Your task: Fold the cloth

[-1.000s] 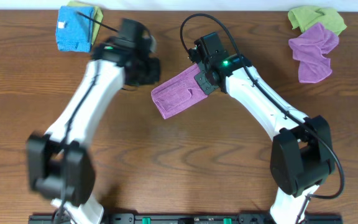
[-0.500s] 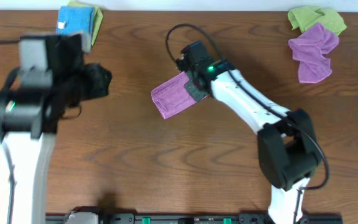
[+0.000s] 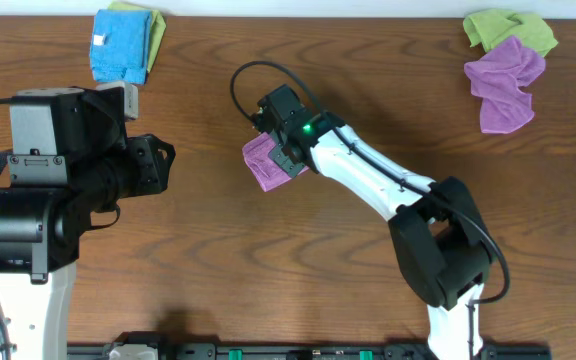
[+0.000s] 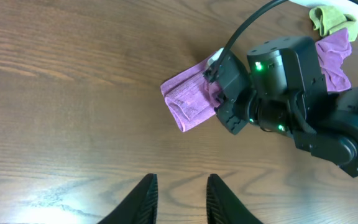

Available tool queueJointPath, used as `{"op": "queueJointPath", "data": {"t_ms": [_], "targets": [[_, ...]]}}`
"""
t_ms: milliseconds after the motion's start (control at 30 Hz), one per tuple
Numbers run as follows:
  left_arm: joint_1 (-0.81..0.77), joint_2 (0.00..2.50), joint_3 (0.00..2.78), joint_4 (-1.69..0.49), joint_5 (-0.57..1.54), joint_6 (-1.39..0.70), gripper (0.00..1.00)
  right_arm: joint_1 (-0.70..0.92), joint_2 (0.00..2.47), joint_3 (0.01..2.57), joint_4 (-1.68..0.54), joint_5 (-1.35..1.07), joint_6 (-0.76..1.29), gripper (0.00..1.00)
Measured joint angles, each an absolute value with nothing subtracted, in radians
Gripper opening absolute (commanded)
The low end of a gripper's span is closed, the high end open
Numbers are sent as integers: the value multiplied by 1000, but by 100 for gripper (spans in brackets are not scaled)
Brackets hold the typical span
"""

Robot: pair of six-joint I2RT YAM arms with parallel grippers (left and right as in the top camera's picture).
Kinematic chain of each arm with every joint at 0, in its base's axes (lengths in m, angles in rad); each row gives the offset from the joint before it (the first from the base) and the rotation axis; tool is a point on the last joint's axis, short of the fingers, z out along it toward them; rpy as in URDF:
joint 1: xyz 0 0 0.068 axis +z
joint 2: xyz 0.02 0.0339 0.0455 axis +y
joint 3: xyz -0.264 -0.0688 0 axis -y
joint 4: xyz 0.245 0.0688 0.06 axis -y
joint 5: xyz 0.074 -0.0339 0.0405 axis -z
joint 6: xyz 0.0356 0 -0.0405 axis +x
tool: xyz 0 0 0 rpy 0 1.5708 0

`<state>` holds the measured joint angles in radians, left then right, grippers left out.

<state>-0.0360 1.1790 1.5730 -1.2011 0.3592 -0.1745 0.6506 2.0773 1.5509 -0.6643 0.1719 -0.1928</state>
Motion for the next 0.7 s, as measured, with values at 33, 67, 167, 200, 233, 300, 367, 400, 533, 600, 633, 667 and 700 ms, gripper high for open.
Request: {"op": "queueJointPath", "data": {"t_ms": [33,67,167,200,233,300,367,400,533,600,633,667,700], "targets": [[-36,1179,1573,-1201,360,-174,29,658,2077,1551,-664,170,-193,1],[-36,1179,1573,-1201,360,-174,29,665,2077,1551,-664,168,-193,1],[-36,1179,1573,-1201,360,-172,30,679,2077,1551,-664,163,-194,1],[-36,1179,1573,-1201,360,-168,30,685,2077,1551,-665,160,-196,1],[-36,1179,1573,-1201,360,-164,30,689,2078,1551,-665,157,-197,1],[-36,1179,1573,-1201,360,-156,30,697,2079,1551,-667,155,-202,1],[-36,1179,1573,-1201,360,-155,31,706,2081,1551,-668,154,-207,1],[-36,1179,1573,-1201,360,-155,31,712,2083,1551,-669,154,-214,1],[-36,1179,1573,-1200,359,-150,31,748,2088,1551,-669,186,-231,1],[-36,1179,1573,-1200,355,-148,33,764,2088,1551,-669,220,-238,1],[-36,1179,1573,-1199,352,-146,34,776,2088,1551,-669,243,-244,1],[-36,1179,1573,-1196,351,-144,34,783,2088,1551,-669,259,-249,1],[-36,1179,1573,-1191,348,-141,34,790,2088,1551,-668,273,-252,1]]}}
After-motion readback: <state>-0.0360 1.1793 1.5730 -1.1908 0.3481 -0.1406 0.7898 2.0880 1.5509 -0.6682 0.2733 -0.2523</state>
